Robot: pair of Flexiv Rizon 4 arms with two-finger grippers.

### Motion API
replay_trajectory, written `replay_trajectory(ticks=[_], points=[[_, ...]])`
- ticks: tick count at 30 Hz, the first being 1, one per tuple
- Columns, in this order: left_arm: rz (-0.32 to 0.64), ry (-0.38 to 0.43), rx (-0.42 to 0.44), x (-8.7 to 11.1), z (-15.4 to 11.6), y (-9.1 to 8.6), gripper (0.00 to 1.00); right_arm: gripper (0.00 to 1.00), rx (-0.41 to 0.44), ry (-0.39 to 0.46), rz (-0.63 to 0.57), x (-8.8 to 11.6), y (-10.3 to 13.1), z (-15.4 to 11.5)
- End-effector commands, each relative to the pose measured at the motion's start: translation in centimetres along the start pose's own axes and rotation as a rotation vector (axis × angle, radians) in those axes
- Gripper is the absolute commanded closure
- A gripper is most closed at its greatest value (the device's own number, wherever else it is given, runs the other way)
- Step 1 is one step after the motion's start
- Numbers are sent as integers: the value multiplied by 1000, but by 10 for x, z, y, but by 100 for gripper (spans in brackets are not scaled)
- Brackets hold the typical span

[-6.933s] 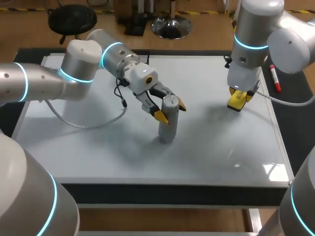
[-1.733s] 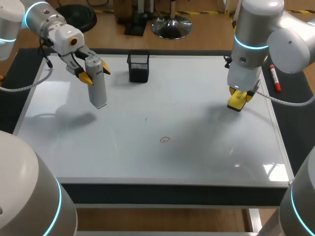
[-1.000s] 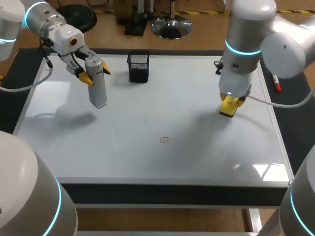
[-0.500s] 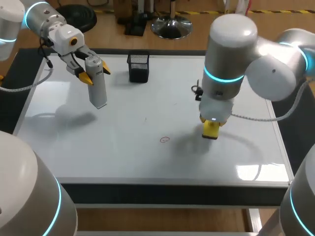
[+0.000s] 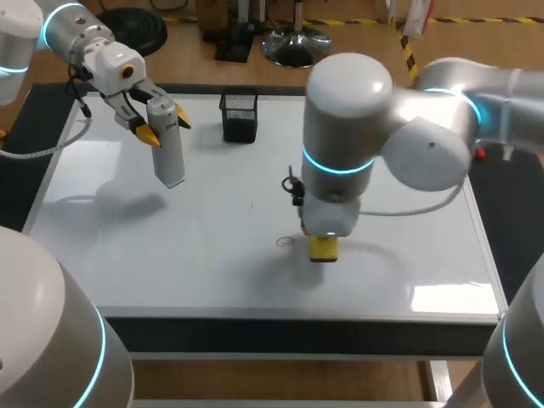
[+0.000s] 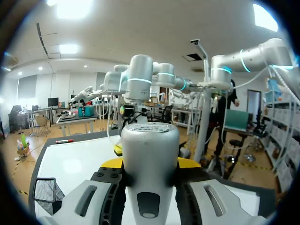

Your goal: Pick up the inspection probe, press it on each red-marked spot on the whiteboard one by one, put down the probe, pick up the eraser, and wipe off all the red marks.

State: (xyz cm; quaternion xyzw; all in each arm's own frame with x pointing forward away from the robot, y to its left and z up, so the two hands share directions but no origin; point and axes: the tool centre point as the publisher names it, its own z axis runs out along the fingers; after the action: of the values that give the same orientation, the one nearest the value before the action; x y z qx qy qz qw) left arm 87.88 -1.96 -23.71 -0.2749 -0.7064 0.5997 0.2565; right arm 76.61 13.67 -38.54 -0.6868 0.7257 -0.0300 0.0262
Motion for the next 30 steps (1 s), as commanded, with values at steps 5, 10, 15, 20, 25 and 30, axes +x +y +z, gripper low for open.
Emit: replay_trajectory(ticks=[5, 10, 15, 20, 25, 30], points=[[0, 3, -1, 0, -1, -1, 100, 100, -14, 14, -56, -45, 0, 12], [0, 3, -1, 0, -1, -1, 100, 100, -20, 7, -94, -63, 2, 15], [0, 3, -1, 0, -1, -1, 100, 100, -25, 5, -139, -78, 4, 23], [0, 3, -1, 0, -1, -1, 100, 100, -40, -3, -163, -87, 3, 28], [0, 3, -1, 0, -1, -1, 100, 100, -65, -15, -171, -88, 0, 34], [0, 3, -1, 0, -1, -1, 100, 100, -76, -15, -164, -85, -4, 38]])
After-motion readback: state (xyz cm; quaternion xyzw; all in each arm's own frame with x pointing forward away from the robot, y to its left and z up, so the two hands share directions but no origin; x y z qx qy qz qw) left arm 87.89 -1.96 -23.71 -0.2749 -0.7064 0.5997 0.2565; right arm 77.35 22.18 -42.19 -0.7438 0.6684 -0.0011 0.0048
